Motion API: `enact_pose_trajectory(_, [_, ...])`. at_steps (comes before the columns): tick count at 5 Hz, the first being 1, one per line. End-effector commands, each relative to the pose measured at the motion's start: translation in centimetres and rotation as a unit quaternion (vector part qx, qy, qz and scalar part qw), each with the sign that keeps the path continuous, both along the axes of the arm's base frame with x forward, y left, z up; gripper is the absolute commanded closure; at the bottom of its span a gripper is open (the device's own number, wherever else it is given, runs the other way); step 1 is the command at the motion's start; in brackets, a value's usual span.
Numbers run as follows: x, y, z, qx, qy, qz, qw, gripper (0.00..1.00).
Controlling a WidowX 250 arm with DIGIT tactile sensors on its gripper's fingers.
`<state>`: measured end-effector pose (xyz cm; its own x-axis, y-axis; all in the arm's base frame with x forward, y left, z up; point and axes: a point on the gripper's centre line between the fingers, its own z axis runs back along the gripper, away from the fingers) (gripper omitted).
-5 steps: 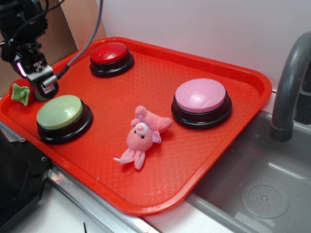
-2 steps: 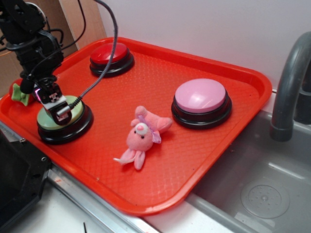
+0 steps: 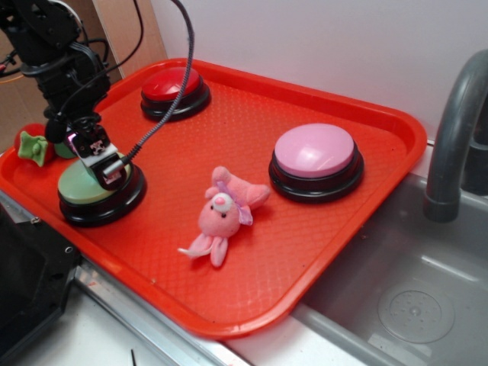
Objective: Push the green button.
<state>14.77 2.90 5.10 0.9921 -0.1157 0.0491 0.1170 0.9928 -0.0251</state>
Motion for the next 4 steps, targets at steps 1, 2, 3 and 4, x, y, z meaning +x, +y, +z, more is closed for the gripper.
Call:
enact_pose_trajectory(1, [0.8,-0.9,3.6,0.001,-0.018,0.006,1.0,0.0])
enact_pose_trajectory(2, [0.9,-1.0,4.2,0.0,-0.016,0.009,1.0,0.0])
enact_pose_trajectory(3, [0.8,-1.0,5.0,-0.003,-0.017,0.018,1.0,0.0])
enact_pose_trajectory(4, [0.7,-0.9,5.9,0.005,-0.02,0.023,1.0,0.0])
